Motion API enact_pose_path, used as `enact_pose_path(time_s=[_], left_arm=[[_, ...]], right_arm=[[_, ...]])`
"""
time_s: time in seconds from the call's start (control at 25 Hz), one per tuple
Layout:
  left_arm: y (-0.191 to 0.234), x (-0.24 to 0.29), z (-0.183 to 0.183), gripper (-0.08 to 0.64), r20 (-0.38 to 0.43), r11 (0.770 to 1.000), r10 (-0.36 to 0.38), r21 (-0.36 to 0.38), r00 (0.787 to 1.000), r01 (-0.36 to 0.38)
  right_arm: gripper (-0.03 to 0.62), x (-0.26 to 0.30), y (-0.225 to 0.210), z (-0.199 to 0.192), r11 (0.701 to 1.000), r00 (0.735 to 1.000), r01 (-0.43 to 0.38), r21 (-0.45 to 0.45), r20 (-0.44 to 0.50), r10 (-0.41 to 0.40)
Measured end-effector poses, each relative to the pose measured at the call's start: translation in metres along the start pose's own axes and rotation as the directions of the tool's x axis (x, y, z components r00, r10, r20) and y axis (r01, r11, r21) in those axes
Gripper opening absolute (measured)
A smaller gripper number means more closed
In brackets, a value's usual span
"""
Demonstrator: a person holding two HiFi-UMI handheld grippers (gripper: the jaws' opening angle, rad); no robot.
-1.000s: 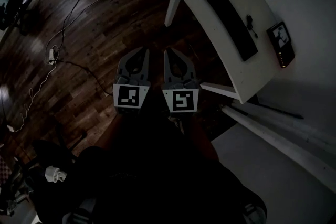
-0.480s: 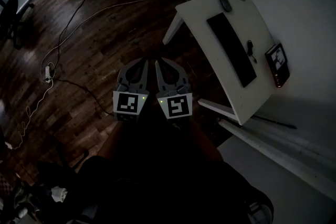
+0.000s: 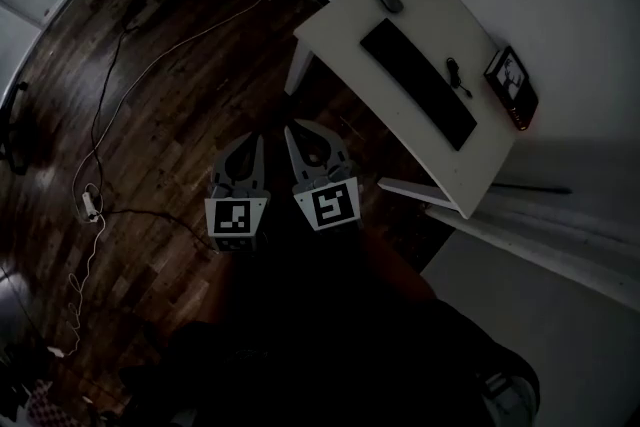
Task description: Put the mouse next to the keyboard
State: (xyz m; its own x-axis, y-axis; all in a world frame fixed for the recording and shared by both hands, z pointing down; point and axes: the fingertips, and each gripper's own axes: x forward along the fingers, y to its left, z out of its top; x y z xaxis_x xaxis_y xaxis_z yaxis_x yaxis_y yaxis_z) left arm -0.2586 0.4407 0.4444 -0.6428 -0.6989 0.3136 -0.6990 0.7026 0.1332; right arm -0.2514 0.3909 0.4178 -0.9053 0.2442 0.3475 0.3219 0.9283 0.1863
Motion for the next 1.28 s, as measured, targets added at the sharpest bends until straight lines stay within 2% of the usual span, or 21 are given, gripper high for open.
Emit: enact_pose_path(time_s=[0.12,0.28,0.52,0.68,0.76,0.84,0.88,1.0,1.16,1.28], left_arm=[[0.003,0.017,0.001,0.003,-0.018,1.000,-0.011,-0.007,1.000,0.011],[0.007,0.048,0.010,0.003,-0.065,0.998,-0.051,0.035,0.997,0.054],[0.016,0.112,0.069,0.003,-0.048,0.992,-0.067,0.108,0.997,0.072],[0.000,0.159,0.095,0.003,-0.058,0.978,-0.123,0.162,0.991,0.131],[-0.019,0.181,0.090,0.003,-0.094,0.973,-0.188,0.117,0.978,0.198],[-0.039,0.204,0.079,0.003,-0.141,0.963,-0.257,0.043,0.956,0.265],[-0.047,0.215,0.076,0.003,-0.168,0.957,-0.278,0.033,0.946,0.287],[-0.069,0.243,0.076,0.003,-0.237,0.937,-0.308,0.088,0.921,0.337],[-0.097,0.274,0.083,0.003,-0.270,0.910,-0.355,0.119,0.895,0.397],[-0.111,0.292,0.083,0.003,-0.322,0.875,-0.394,0.154,0.861,0.458]], right_arm=[[0.021,0.017,-0.010,-0.004,1.000,1.000,-0.006,0.012,-0.018,0.006],[0.021,0.049,-0.034,0.008,0.999,1.000,-0.025,0.025,0.001,0.025],[0.021,0.082,-0.104,0.048,0.999,0.999,-0.003,0.044,0.051,0.001],[0.021,0.089,-0.159,0.046,0.992,0.998,0.056,0.110,0.037,-0.060],[0.021,0.092,-0.179,0.044,0.988,0.998,0.056,0.143,0.013,-0.059],[0.021,0.093,-0.199,0.044,0.987,0.999,0.047,0.150,0.008,-0.049],[0.021,0.091,-0.212,0.042,0.987,0.999,0.051,0.154,0.005,-0.053],[0.021,0.080,-0.253,0.020,0.974,0.994,0.112,0.196,-0.027,-0.109],[0.021,0.063,-0.305,-0.020,0.930,0.971,0.235,0.282,-0.100,-0.215],[0.021,0.058,-0.325,-0.044,0.901,0.959,0.281,0.330,-0.134,-0.250]])
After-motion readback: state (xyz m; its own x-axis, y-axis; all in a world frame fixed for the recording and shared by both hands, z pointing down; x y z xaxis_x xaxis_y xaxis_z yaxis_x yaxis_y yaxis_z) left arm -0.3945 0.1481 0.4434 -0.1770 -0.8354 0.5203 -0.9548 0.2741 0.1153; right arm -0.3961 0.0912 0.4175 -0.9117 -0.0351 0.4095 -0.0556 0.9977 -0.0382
